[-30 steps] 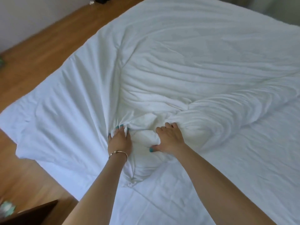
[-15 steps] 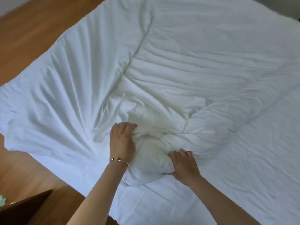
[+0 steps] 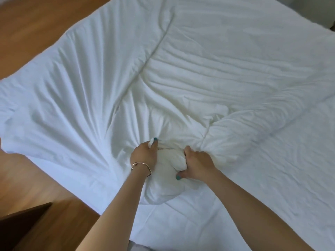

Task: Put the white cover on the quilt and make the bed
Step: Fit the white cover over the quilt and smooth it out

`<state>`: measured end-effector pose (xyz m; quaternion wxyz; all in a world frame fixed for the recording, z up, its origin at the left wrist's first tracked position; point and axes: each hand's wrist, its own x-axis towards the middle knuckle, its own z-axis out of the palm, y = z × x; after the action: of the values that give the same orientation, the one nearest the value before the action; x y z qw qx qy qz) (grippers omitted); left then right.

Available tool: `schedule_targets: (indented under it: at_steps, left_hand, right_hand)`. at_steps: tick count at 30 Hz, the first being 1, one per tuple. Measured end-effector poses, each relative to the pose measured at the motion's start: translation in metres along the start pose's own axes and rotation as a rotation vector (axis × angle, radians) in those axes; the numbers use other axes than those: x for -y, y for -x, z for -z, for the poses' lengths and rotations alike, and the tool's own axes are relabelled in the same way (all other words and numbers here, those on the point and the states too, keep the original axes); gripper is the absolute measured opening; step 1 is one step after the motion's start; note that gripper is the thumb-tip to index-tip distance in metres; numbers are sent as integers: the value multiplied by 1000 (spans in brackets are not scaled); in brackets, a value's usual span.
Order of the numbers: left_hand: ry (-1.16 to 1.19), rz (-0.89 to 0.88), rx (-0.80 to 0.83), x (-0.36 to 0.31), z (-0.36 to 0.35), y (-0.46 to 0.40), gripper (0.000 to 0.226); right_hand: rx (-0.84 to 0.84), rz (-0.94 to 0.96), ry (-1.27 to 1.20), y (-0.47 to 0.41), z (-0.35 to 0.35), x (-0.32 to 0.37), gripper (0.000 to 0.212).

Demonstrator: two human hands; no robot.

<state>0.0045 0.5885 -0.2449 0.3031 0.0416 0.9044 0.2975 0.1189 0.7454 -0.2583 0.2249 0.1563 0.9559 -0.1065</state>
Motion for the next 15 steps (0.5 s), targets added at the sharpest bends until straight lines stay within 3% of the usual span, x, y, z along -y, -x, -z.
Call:
schedule_targets:
  at_steps: [3,8,11,13,15]
  left_hand:
    - [80,57,-79,17,-11,19,43]
    - [76,68,-121,53,-37,68,36]
    - [178,27,-317,71,-41,93,30]
    - [193,127,-453,98,-29,110,33]
    - [223,321,-446,129,-21,128,35]
  right_hand:
    - [-177,-40,-9,45,-48,-6,77]
    - [-252,-3,-94,144,-125,-30,69]
    - [-315,71,-184,160,-142,-39,71]
    - [-363,112,-251,165,-150,-49,74]
    - [-333,145,-279,177,-156,-57,76]
